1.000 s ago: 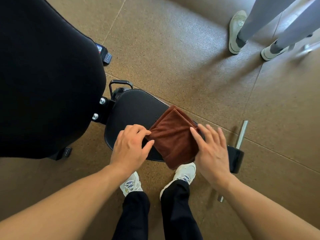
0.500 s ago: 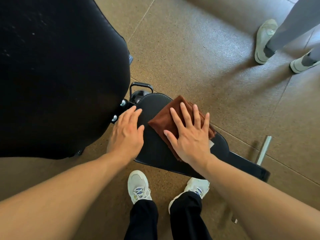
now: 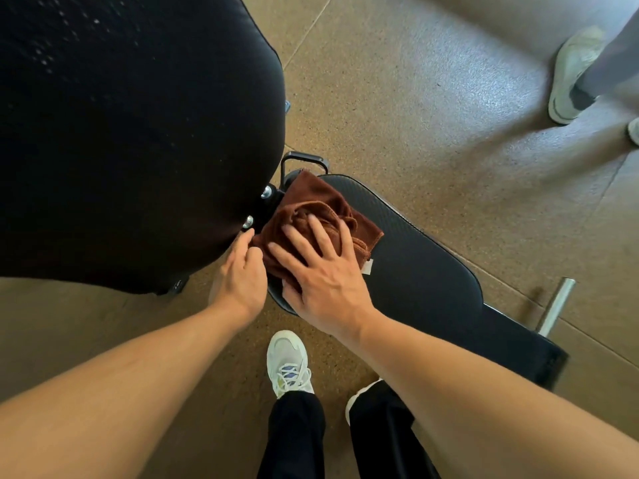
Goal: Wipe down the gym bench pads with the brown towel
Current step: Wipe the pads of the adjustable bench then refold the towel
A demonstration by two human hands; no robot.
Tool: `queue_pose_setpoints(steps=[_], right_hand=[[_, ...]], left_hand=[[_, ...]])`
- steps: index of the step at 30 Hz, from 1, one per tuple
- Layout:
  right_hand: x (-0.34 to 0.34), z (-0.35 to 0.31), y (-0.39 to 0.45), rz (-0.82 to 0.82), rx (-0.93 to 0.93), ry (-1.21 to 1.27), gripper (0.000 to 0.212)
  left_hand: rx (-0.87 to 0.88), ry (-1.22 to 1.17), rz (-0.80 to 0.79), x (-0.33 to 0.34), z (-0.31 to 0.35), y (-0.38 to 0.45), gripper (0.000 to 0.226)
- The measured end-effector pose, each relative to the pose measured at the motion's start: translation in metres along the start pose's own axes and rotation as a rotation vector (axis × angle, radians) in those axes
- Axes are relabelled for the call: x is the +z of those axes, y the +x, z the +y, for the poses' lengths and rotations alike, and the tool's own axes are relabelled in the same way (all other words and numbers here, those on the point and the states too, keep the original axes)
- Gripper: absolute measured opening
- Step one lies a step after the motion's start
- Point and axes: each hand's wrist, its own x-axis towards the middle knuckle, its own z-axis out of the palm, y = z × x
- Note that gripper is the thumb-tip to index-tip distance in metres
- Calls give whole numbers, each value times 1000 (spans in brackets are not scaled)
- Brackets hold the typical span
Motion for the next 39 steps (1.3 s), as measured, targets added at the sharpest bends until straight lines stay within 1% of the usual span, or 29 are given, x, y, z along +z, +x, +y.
queue_pose_setpoints(steps=[3,6,8,9,11,14,17,19,20,22,23,26,27,29,30,32,33,34,35,36,37,39], right_hand=[[0,12,-28,-60,-130,-43,60],[-4,32,-61,-112,-219,-99,60],[-9,52,-88,-142,-239,-151,64],[-11,63,-100,-143,-220,-173,66],[-17,84,-116,-103,-97,-189,68],[-30,101,-105,-46,147,-111,71],[-37,102,-54,-21,328,12,75],[-40,97,-6,11,475,138,76],[-42,93,19,9,520,205,77],[-44,84,57,9,530,261,74],[-44,80,66,15,514,250,71],[-40,71,56,31,407,152,66],[-38,66,45,43,333,113,67],[-27,44,15,63,162,67,70],[-19,28,-2,49,75,55,71],[-2,0,-36,-34,-86,34,70],[6,-7,-51,-81,-154,21,69],[11,-8,-63,-122,-207,-1,68],[14,-3,-72,-154,-249,-32,68],[14,6,-80,-181,-280,-65,68],[12,16,-88,-204,-296,-89,69],[3,38,-107,-233,-254,-107,71]], left_hand=[[39,62,-6,1,9,-7,53],[142,139,-11,4,25,-10,56],[221,149,-43,8,37,-10,58],[245,155,-55,11,43,-9,59],[240,186,-49,16,54,-8,59],[238,301,11,15,60,-7,55],[262,357,37,13,56,-1,52],[274,356,59,11,54,2,51],[281,341,72,11,51,4,50],[270,310,77,9,46,7,49],[256,264,72,8,44,9,48],[145,-27,9,6,41,9,46],[101,-114,-9,6,36,12,45],[47,-205,-40,4,30,16,47],[22,-258,-35,4,26,18,53],[5,-339,-37,7,19,24,72],[5,-324,-50,8,20,23,71],[21,-253,-69,8,26,16,64],[44,-147,-74,9,31,10,57],[94,-26,-56,12,33,6,56],[160,105,-34,14,34,2,58],[290,254,9,23,43,-1,65]])
